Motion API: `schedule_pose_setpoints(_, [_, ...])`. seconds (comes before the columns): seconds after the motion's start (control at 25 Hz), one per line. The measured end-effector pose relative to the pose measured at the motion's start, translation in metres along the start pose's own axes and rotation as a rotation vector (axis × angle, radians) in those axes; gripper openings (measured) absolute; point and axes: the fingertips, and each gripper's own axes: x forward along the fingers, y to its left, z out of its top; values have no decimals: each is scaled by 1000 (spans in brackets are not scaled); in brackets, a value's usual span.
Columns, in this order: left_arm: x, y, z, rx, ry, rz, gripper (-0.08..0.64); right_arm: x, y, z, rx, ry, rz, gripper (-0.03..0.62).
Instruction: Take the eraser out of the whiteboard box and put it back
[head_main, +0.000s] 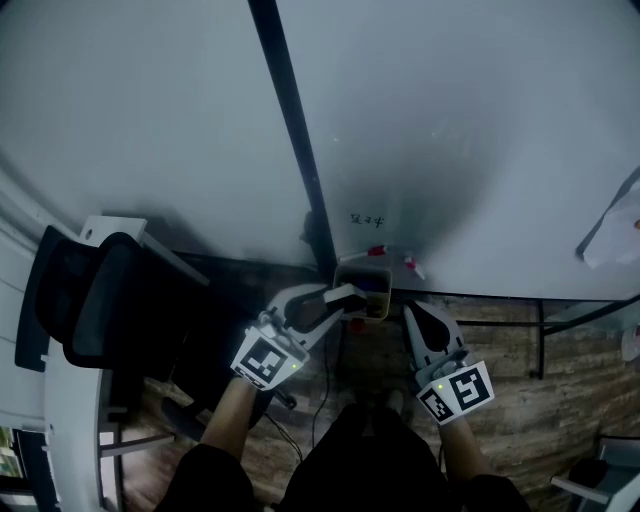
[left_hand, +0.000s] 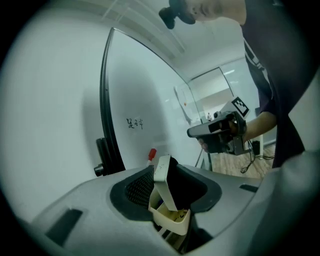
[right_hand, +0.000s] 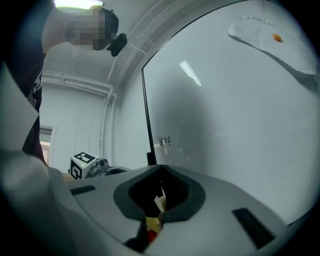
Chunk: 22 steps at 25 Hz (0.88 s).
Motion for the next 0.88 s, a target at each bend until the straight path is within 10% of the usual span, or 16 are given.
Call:
schedule_pose_setpoints(0.32, [14, -7, -33, 145, 145, -151, 133, -6, -8, -7, 2, 15, -32, 3])
schedule_pose_setpoints(0.88, [36, -19, -85, 165, 251, -265, 133, -14, -21, -14, 12, 29, -83, 3])
